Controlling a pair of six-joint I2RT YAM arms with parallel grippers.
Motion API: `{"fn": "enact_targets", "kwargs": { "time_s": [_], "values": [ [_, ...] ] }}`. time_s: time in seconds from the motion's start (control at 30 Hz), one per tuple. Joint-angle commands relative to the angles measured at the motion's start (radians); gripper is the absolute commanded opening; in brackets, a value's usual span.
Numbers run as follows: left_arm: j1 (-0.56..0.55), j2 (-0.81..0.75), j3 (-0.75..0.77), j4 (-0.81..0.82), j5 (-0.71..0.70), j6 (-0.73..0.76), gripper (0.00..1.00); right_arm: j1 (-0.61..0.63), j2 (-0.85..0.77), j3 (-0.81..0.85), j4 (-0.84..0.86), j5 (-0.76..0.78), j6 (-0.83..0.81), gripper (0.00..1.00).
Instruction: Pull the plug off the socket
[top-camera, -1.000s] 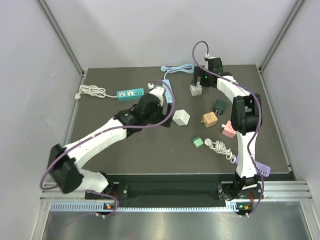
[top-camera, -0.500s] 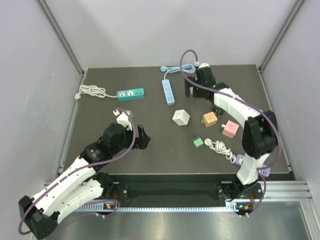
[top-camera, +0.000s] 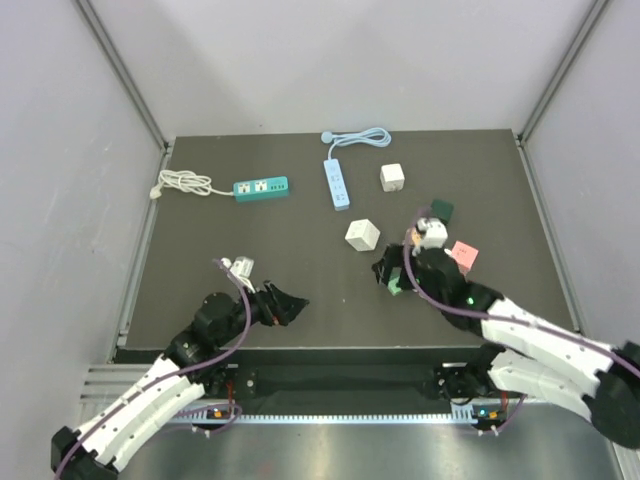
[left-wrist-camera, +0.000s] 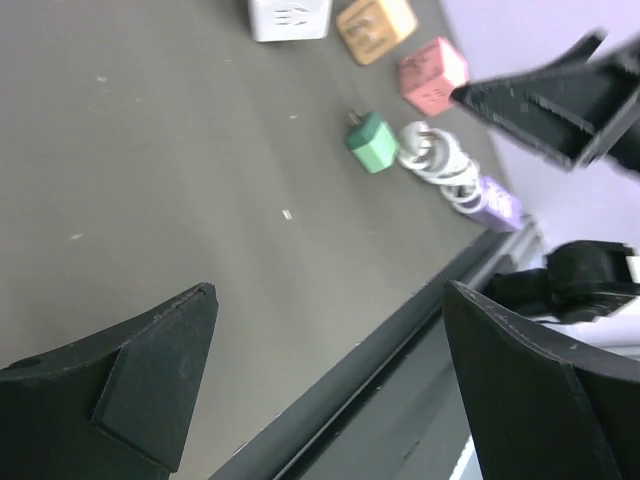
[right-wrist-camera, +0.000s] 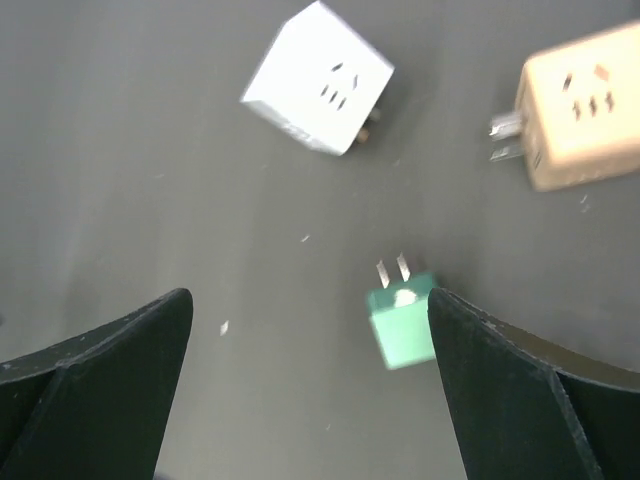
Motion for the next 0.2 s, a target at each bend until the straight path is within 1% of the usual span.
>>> {"fn": "enact_targets", "kwargs": {
  "time_s": [0.0,0.03,0.07,0.1,0.13,0.17],
  "values": [
    [0.005,-0.057,-0.068,0.203,0.058,-0.063,0.99,0.053,-0.192,-0.153,0.212,0.095,0.120,1.00],
    [0.005,-0.078,-0.080,0.207,0.073,-0.066,0.99,0.054,-0.273,-0.190,0.222,0.095,0.134,1.00],
    [0.005,-0.089,-0.102,0.213,0.079,-0.081,0.99,0.056,-0.307,-0.267,0.253,0.085,0.139,1.00],
    [0.005,-0.100,-0.112,0.223,0.089,-0.092,0.99,0.056,-0.338,-0.301,0.249,0.085,0.163,1.00],
    [0.005,-0.120,-0.125,0.252,0.098,-0.105,0.99,0.056,-0.393,-0.325,0.233,0.099,0.235,1.00],
    [0.005,-0.131,-0.132,0.275,0.127,-0.124,0.99,0.056,-0.418,-0.377,0.230,0.079,0.264,1.00]
  ]
}}
